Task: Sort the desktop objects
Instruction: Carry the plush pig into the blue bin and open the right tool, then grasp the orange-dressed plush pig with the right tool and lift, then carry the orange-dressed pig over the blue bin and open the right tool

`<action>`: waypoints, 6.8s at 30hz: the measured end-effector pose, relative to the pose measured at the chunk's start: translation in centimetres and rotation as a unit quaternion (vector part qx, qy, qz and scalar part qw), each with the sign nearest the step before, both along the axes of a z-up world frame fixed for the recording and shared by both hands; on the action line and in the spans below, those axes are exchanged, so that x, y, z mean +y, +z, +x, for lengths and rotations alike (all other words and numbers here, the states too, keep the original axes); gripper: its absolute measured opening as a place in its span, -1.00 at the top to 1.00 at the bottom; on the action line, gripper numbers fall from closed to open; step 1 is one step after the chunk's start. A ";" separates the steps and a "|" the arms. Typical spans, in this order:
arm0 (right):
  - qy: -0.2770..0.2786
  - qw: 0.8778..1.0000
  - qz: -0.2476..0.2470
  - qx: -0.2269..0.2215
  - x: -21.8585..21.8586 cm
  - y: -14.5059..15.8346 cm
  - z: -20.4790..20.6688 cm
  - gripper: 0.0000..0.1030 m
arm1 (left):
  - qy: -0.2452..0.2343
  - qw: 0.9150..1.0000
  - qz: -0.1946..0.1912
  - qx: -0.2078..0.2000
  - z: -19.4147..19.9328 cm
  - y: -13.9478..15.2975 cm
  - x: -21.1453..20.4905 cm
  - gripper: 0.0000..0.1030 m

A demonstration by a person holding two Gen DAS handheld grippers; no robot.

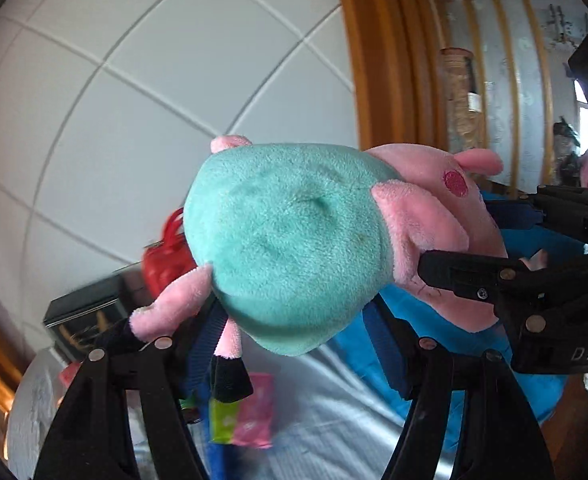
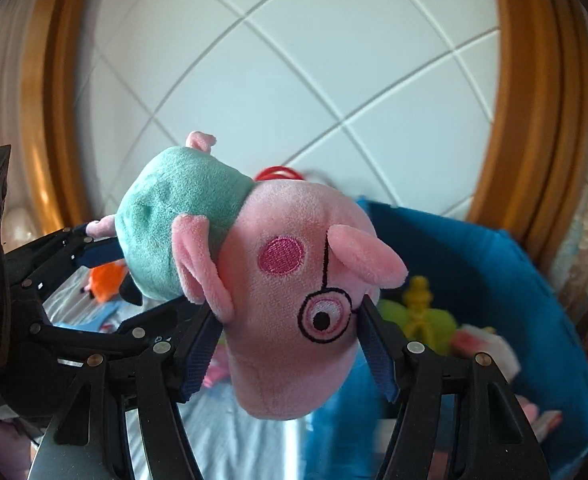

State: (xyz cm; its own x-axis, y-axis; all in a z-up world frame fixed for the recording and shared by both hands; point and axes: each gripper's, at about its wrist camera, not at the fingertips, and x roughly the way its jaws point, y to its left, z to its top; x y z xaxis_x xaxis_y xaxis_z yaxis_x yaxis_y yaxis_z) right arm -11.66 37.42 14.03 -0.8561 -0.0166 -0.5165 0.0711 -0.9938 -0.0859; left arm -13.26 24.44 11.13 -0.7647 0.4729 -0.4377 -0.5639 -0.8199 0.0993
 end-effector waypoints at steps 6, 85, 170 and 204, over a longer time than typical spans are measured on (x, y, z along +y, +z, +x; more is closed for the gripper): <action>-0.048 0.999 -0.010 -0.006 9.4 1.3 0.7 -0.28 | -0.045 0.999 -0.007 -0.027 0.0 1.6 10.1 -0.34; 0.179 0.981 -0.057 -0.055 -26.7 -6.1 -20.5 -1.00 | 0.368 0.914 0.018 -0.171 -9.8 -11.9 -37.7 -0.34; 0.010 0.994 -0.101 0.031 1.3 -1.5 4.6 -0.33 | 0.019 0.998 0.044 0.039 6.0 -0.2 -2.9 -0.56; -0.047 0.979 -0.167 -0.102 27.2 -8.2 7.8 -0.82 | -0.018 0.983 -0.083 -0.166 8.0 -5.2 23.9 -0.63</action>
